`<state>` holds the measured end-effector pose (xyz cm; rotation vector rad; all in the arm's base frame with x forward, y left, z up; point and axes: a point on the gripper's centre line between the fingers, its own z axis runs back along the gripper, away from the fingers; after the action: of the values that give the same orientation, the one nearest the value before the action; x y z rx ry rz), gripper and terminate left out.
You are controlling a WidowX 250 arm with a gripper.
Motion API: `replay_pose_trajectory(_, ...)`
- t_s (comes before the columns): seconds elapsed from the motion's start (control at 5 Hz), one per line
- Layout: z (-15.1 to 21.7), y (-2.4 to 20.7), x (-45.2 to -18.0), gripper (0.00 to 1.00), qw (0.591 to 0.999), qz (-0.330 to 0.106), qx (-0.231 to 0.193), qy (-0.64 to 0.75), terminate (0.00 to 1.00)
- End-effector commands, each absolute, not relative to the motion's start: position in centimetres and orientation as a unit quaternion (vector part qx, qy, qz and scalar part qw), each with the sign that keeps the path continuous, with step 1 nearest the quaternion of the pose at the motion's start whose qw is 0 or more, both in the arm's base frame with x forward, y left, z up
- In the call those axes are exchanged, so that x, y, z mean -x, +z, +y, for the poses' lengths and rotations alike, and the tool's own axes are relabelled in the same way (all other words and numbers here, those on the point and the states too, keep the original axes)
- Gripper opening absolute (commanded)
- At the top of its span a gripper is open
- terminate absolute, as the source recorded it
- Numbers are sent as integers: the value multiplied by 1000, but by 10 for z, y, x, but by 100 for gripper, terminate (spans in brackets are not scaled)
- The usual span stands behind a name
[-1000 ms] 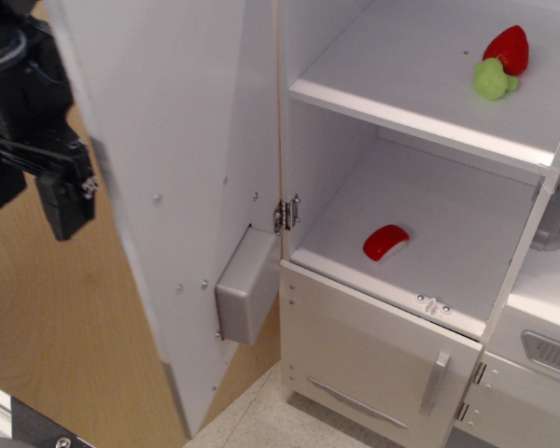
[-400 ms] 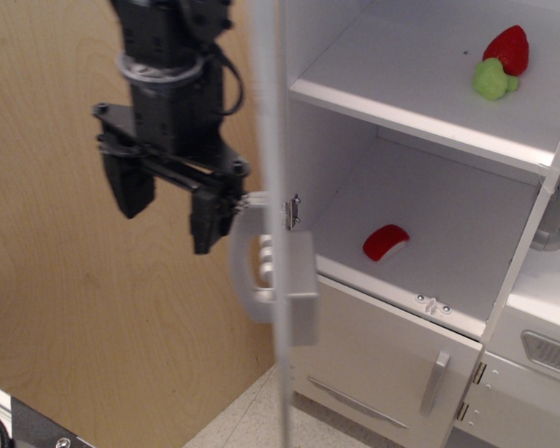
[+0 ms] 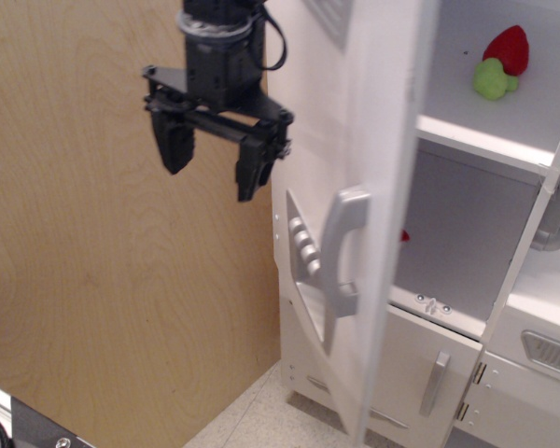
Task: Close fridge
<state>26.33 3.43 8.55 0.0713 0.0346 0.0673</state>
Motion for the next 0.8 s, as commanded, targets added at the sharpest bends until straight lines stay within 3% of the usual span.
replay_pose_trajectory(0.0, 42, 98, -311, 100, 996, -41, -40, 69, 0)
replay_pose_trajectory(0.6, 44, 112, -352, 100, 991, -82, -17, 101, 0)
